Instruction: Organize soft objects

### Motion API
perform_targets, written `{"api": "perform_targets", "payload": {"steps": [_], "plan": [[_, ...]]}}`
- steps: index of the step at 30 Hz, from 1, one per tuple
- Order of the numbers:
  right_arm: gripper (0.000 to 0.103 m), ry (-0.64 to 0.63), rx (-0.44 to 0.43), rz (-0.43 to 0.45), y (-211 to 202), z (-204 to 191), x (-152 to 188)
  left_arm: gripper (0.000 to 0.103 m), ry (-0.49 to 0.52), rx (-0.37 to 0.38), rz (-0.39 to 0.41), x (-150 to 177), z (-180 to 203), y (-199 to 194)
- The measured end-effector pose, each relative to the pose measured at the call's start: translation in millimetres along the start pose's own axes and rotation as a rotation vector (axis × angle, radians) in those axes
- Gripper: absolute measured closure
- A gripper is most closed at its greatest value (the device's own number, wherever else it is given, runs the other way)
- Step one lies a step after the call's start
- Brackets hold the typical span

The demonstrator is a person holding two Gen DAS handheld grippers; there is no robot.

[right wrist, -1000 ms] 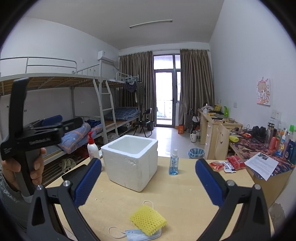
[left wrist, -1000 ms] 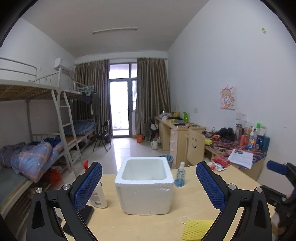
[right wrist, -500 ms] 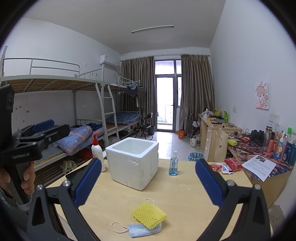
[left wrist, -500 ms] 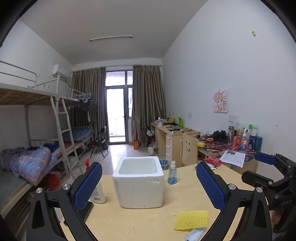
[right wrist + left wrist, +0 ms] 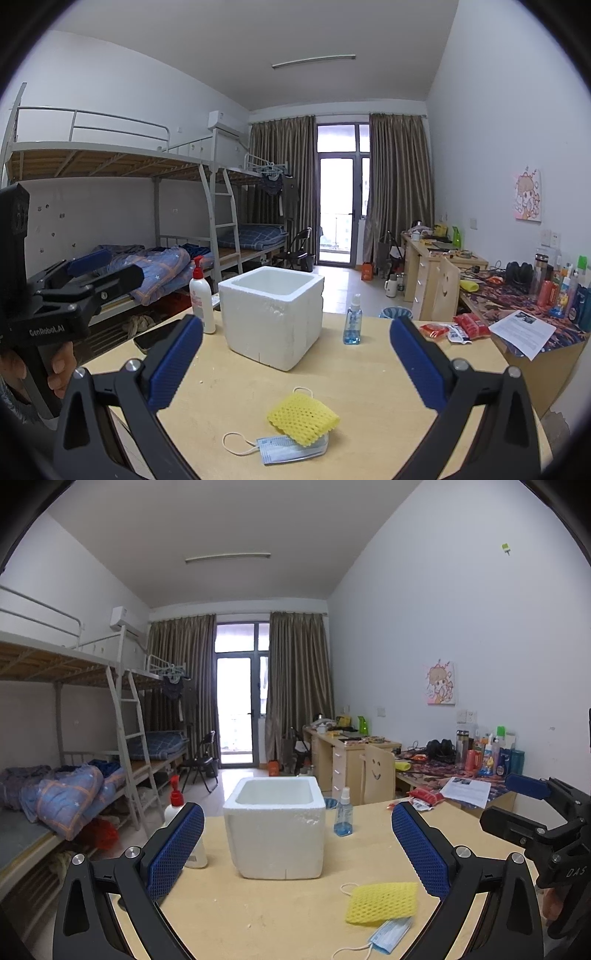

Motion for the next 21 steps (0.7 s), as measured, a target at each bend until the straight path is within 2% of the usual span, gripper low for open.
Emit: {"api": "perform_targets", "payload": {"steps": [7, 14, 21], "plan": [[0.001, -0.014, 0.011, 0.017, 0, -2, 12, 0.001, -0.011, -0.006, 0.028, 9, -1, -5], [0.001, -0.021, 0.034, 0.026, 2, 0, 22, 0.001, -0.005, 0.001, 0.02, 22, 4, -1], [0.001, -0.01, 0.048, 0.022, 3, 5, 34, 0.001, 0.0, -0.027, 0.027, 39, 4, -1]]}}
Point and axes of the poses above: each gripper's, at about its wrist camera, not at the fingertips, and y roughly the way its jaws point, z to its right, x to its underside, the point moved 6 cm from there along y, roughly the way its jaws point, and after that the axes turned 4 degrees about y, right-handed, at the moved point
